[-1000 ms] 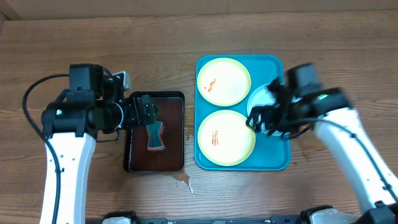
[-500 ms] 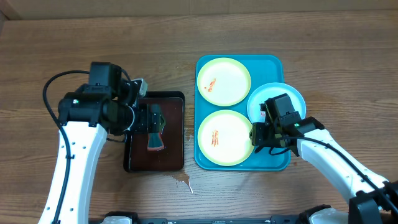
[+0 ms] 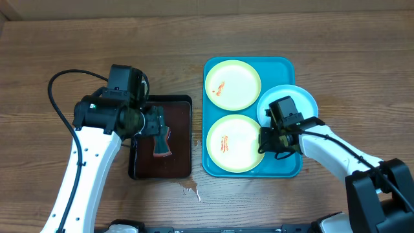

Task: Clean dirty plates on tray and stack at the side

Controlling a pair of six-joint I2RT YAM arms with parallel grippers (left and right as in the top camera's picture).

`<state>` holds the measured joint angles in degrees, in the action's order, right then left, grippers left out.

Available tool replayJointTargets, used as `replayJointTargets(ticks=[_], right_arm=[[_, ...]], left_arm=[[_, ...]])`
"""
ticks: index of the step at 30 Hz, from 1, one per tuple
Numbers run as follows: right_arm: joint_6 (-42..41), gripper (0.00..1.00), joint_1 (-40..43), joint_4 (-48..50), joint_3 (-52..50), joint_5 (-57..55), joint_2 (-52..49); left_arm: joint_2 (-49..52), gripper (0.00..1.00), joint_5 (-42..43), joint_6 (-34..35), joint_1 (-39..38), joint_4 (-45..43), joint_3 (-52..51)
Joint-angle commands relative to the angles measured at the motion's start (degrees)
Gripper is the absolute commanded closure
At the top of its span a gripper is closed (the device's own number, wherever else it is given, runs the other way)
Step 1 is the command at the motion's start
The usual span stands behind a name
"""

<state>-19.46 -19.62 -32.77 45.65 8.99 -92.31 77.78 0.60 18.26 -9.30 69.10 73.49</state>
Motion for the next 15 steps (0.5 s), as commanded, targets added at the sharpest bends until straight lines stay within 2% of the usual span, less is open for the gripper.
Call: replayJointTargets(ticks=[1, 6, 7, 9, 11, 13, 15], right_arm=[[0.1, 0.95, 0.0, -0.3, 1.4, -1.5, -1.3], [0.2, 0.94, 0.0, -0.5, 1.4, -1.7, -1.3], [0.2, 0.94, 0.0, -0.6, 1.4, -1.7, -1.3], [0.2, 0.93, 0.0, -0.5, 1.4, -1.7, -1.3], [0.2, 0.93, 0.0, -0.5, 1.4, -1.7, -1.3], [0.2, 0.93, 0.0, -0.5, 1.4, -1.7, -1.3], [0.2, 0.93, 0.0, -0.5, 1.4, -1.7, -1.3]], left_arm=[[1.3, 0.23, -1.8, 3.7, -0.3, -3.5, -5.4], [4.7, 0.25, 2.4, 3.6, -0.3, -12.8, -13.6], [5.9, 0.28, 3.0, 3.6, -0.3, -14.4, -14.7], [8.9, 0.43, 4.2, 3.6, -0.3, -17.7, -16.3], [11.6, 0.53, 5.5, 3.6, -0.3, -20.0, -16.5], [14.6, 0.60, 6.1, 3.6, -0.3, -22.3, -16.5], [17.4, 0.62, 6.0, 3.4, -0.3, -23.6, -16.5]])
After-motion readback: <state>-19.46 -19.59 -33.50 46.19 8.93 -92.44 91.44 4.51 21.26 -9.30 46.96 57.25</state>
